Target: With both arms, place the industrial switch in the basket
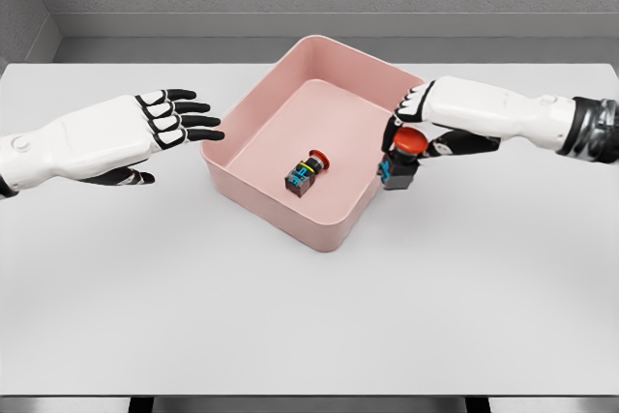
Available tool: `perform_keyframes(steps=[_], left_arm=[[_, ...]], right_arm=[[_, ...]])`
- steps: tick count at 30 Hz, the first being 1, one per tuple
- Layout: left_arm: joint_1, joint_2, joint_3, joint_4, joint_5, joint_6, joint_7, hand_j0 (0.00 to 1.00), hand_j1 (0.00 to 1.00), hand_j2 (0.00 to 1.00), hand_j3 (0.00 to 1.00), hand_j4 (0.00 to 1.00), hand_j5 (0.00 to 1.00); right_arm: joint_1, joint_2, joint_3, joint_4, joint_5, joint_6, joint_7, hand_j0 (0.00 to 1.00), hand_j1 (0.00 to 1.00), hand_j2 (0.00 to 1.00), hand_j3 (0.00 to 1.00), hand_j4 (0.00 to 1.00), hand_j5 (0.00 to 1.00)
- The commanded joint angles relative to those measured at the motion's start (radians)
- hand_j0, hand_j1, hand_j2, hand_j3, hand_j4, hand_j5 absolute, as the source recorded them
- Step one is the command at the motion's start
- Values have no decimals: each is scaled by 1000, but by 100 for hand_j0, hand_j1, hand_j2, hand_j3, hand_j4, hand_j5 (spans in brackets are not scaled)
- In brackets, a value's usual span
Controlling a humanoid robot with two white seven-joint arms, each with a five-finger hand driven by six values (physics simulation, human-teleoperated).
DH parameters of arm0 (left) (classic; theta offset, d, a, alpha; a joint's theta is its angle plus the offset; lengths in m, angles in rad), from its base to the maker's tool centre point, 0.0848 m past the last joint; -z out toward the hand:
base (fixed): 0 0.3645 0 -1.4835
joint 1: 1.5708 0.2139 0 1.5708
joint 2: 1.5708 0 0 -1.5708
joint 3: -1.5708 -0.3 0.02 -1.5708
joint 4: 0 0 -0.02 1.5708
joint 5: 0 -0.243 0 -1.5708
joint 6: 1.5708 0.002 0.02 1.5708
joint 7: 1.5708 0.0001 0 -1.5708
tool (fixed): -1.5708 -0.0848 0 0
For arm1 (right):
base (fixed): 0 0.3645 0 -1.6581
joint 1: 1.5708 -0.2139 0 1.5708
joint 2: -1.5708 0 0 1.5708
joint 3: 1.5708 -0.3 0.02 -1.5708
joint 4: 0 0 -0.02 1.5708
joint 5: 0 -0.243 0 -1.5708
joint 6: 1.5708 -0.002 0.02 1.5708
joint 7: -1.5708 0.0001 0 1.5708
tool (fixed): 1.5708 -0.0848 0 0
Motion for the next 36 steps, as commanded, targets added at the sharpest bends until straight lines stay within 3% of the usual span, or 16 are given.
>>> perform_keyframes(steps=[1,25,36], left_arm=[[0,-6,0,0,6,0,1,100,100,100,100,100,100],[2,-18,-2,1,3,0,1,100,100,100,100,100,100],[2,-20,-2,0,3,0,1,100,100,100,100,100,100]], right_arm=[[0,9,-1,0,-9,2,0,47,47,47,47,47,47],[-51,134,6,101,-5,2,9,47,47,47,47,47,47],[-86,202,14,192,-2,2,22,46,46,46,46,46,46]])
